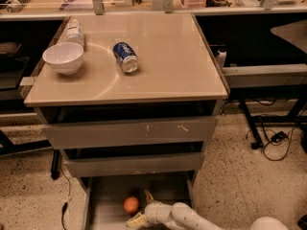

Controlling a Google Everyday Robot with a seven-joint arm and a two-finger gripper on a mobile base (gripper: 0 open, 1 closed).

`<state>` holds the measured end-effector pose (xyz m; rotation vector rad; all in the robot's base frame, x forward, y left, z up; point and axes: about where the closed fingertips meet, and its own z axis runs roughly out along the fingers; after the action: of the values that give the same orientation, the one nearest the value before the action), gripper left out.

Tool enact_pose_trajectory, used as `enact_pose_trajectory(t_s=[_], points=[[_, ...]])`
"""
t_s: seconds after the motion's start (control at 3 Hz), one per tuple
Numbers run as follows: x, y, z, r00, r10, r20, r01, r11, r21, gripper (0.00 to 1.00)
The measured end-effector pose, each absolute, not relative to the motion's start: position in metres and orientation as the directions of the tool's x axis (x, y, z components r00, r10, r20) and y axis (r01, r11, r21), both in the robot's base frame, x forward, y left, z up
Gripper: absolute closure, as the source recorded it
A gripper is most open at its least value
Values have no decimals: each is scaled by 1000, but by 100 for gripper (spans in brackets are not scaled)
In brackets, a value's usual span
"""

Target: Pick orange from bottom drawer and place on counter

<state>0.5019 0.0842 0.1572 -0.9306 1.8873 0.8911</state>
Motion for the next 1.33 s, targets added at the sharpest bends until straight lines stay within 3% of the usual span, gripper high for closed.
enact_pose_trajectory(t_s=[0.67,1.33], points=[[528,94,126,-375,-219,-901,-833,506,224,0],[529,99,124,-378,-226,-898,-832,508,223,43]])
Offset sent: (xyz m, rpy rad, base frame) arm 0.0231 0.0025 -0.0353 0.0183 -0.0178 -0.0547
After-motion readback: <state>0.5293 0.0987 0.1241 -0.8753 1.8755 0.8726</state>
